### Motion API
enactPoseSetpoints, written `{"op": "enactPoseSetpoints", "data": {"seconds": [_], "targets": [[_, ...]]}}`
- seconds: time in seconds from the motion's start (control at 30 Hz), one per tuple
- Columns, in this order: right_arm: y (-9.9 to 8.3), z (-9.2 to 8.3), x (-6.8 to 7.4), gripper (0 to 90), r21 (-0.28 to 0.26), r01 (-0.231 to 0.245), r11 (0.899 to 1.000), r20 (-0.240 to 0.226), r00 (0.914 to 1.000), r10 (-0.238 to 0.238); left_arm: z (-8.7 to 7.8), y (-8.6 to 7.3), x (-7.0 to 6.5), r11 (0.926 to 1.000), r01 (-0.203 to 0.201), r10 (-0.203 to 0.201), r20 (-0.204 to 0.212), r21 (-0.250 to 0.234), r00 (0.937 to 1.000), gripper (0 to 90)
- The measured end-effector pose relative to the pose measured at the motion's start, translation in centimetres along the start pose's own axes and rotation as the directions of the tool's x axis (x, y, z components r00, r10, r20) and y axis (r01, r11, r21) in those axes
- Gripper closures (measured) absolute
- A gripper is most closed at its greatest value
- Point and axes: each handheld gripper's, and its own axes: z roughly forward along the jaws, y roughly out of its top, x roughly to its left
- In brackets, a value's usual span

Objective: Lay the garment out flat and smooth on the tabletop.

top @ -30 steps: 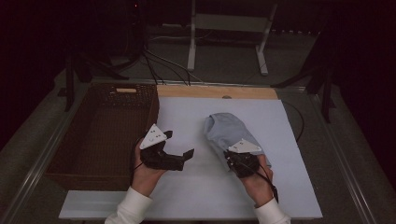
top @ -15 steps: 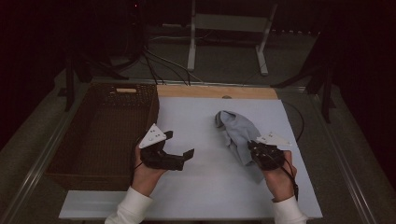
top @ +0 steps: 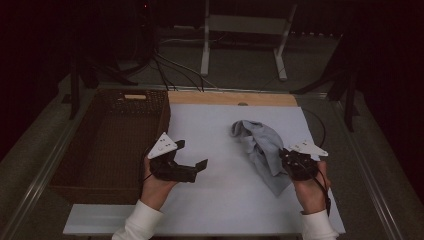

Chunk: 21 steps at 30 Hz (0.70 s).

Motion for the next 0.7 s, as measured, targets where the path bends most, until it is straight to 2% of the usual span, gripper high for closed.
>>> {"op": "enactPoseSetpoints", "data": {"seconds": [0.03, 0.3, 0.6, 0.7], "targets": [[-0.1, -0.2, -0.7, 86.0, -0.002, -0.01, 1.0, 0.013, 0.9999, 0.01, 0.0, 0.0, 0.0, 1.0, -0.001, 0.001, 0.0, -0.002, 1.0, 0.1], [-0.5, -1.1, -3.0, 86.0, -0.016, -0.066, 0.998, 0.056, 0.9962, 0.066, 0.1, 0.0, -0.1, 1.0, -0.001, 0.001, 0.001, 0.002, 1.0, 0.1], [-0.8, -1.6, -4.4, 86.0, -0.023, -0.095, 0.995, 0.087, 0.9914, 0.097, 0.0, 0.0, 0.0, 1.0, -0.001, 0.001, 0.0, -0.001, 1.0, 0.1], [-0.9, -1.9, -5.0, 86.0, -0.024, -0.109, 0.994, 0.111, 0.9876, 0.111, 0.0, 0.0, -0.1, 1.0, -0.001, 0.001, 0.0, -0.003, 1.0, 0.1]]}}
